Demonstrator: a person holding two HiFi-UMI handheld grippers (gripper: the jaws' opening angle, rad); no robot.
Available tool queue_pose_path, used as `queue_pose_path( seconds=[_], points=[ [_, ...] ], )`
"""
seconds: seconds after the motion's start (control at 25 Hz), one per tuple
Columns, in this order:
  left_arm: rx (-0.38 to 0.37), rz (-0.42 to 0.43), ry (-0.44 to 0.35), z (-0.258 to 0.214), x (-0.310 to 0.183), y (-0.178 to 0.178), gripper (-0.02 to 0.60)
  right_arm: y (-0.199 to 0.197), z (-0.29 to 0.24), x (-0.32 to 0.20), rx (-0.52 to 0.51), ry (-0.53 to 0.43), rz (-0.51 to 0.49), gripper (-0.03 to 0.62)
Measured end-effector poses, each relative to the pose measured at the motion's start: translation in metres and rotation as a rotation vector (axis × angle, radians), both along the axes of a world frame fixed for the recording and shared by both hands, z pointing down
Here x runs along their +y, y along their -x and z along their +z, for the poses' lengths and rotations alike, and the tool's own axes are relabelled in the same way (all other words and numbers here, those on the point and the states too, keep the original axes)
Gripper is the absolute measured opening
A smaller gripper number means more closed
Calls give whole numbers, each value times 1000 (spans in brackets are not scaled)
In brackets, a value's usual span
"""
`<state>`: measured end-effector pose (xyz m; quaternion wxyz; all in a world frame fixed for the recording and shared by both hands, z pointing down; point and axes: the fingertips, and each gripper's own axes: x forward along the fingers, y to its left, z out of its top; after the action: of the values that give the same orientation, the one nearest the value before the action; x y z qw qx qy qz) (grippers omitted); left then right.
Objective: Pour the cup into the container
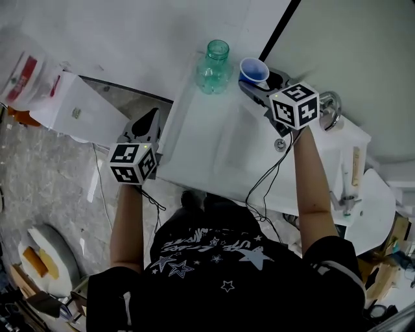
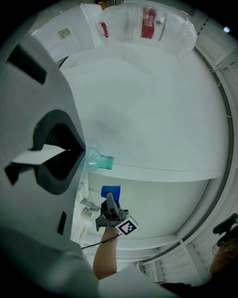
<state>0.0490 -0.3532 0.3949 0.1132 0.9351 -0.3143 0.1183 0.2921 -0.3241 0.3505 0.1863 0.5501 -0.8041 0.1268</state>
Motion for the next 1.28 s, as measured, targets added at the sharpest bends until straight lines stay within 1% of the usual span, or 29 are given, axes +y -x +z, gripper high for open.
queue_pose_path(
  seconds=[0.16,0.32,0.44,0.6,0.76,0.92,1.08,1.28],
  points=[
    [8,6,-20,-14,-18,-13,9,-19,-15,-20,31,-3,11,268],
    [11,31,-43,-29,-33,-24,9,-31,-22,-38,96,10,14,268],
    [14,38,-62,-36,-43,-31,9,-35,-23,-51,190,13,1,267],
    [22,31,-54,-32,-50,-33,9,-38,-17,-65,328,23,-6,267],
    [20,34,-41,-24,-52,-31,9,-37,-11,-77,412,29,-3,265],
    [31,26,-28,-21,-57,-24,9,-34,-7,-89,514,38,-21,264],
    [35,26,-15,-15,-59,-19,9,-31,-9,-96,592,30,-16,264],
    [42,29,-3,-8,-64,-16,9,-36,-11,-103,776,40,-42,262]
  ],
)
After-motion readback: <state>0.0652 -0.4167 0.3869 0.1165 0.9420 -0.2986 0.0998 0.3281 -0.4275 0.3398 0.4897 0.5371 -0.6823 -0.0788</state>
